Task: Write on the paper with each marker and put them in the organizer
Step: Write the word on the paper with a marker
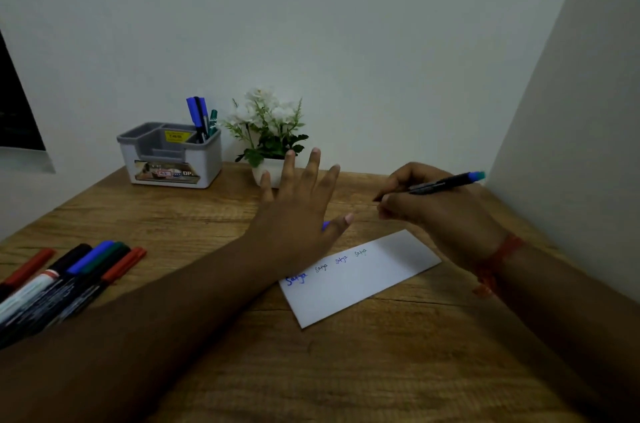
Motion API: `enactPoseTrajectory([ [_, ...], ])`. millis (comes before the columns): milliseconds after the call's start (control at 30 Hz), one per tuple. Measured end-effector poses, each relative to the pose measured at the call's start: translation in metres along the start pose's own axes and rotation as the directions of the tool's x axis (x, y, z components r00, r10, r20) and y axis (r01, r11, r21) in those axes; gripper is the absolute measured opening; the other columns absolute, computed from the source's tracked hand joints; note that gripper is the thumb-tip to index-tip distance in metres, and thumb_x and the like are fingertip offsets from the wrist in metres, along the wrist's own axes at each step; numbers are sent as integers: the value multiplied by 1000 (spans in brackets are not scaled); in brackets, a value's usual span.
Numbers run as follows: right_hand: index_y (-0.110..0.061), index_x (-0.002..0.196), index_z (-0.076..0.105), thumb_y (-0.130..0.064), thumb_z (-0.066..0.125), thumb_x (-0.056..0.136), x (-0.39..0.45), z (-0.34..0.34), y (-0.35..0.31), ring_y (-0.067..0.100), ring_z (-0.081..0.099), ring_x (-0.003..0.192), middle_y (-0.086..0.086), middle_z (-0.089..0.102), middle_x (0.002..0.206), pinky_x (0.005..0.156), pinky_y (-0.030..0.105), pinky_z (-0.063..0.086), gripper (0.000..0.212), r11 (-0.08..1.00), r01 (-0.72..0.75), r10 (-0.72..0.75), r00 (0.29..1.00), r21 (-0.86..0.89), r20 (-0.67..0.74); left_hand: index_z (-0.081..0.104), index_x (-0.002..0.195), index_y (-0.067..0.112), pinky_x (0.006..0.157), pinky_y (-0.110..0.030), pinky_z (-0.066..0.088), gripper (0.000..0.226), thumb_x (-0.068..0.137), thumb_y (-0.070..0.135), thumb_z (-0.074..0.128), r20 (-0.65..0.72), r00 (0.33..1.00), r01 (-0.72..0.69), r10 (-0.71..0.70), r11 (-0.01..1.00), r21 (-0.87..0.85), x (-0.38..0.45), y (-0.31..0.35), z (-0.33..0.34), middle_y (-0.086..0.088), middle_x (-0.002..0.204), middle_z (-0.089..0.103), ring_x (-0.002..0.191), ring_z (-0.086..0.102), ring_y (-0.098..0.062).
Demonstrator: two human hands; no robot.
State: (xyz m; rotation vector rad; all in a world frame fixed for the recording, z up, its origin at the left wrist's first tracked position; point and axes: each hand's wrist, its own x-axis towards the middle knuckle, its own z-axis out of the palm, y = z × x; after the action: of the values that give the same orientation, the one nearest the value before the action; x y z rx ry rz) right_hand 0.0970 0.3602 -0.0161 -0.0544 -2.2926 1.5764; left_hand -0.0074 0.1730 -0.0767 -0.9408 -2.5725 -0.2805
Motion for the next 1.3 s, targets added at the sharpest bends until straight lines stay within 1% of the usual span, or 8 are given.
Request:
enactPoseTrajectory([
  [100, -3, 88, 69, -2, 69, 85, -11, 3, 11, 27, 74, 87, 18, 74, 92, 90, 44, 60, 4, 983, -103, 112, 992, -151, 54, -16, 153, 34, 115, -65, -6, 82, 84, 76, -1, 12, 1000, -11, 11, 999, 30, 1, 0, 5, 2, 161, -29, 145, -32, -28],
  [233, -8, 88, 70, -6, 68, 86, -24, 4, 24, 24, 73, 84, 9, 76, 86, 85, 37, 59, 4, 961, -134, 147, 988, -242, 36, -19, 152, 35, 116, -64, -5, 82, 83, 77, -2, 21, 999, -25, 24, 998, 58, 1, 0, 10, 2, 161, -29, 145, -32, -28],
  [367, -11, 85, 71, -8, 69, 86, -28, 3, 26, 23, 72, 81, 9, 76, 84, 82, 38, 58, 4, 964, -103, 120, 991, -246, 56, -20, 152, 36, 116, -64, -4, 79, 87, 75, 3, 43, 998, -42, 39, 997, 72, 0, -1, 14, 2, 161, -28, 145, -33, -28],
  [600, -12, 79, 71, -8, 72, 84, -25, 1, 30, 19, 70, 74, 3, 75, 80, 68, 30, 56, 7, 957, -42, 63, 996, -288, 64, -22, 152, 35, 117, -63, -4, 80, 85, 75, 0, 83, 996, -52, 43, 993, 107, 1, 0, 15, 4, 160, -30, 144, -34, -26],
  [767, -13, 78, 71, -12, 74, 83, -24, 1, 34, 14, 69, 78, -1, 75, 84, 70, 29, 55, 7, 958, -38, 61, 996, -283, 70, -20, 153, 34, 117, -64, -3, 80, 86, 74, -1, 72, 996, -58, 50, 992, 113, 1, -1, 17, 3, 161, -29, 145, -32, -26],
  [967, -15, 77, 72, -14, 75, 83, -23, 1, 35, 8, 67, 78, -6, 75, 83, 67, 21, 52, 7, 954, -39, 65, 995, -297, 78, -20, 153, 34, 117, -63, -4, 80, 86, 73, 0, 94, 995, -47, 36, 993, 110, 0, 0, 16, 3, 161, -29, 145, -32, -26],
  [1133, -18, 76, 71, -17, 75, 82, -23, 1, 35, 10, 68, 80, -5, 75, 84, 70, 28, 53, 7, 945, -48, 80, 993, -323, 85, -19, 153, 34, 117, -63, -3, 80, 86, 73, 2, 107, 994, -44, 33, 994, 103, -1, 0, 13, 3, 161, -28, 146, -31, -26],
  [1300, -18, 78, 72, -19, 74, 83, -23, 0, 35, 7, 68, 79, -6, 75, 85, 69, 25, 53, 6, 944, -56, 85, 993, -325, 77, -21, 152, 35, 117, -64, -4, 80, 85, 73, -1, 112, 993, -49, 37, 993, 109, 0, 0, 13, 4, 160, -30, 145, -32, -25],
])
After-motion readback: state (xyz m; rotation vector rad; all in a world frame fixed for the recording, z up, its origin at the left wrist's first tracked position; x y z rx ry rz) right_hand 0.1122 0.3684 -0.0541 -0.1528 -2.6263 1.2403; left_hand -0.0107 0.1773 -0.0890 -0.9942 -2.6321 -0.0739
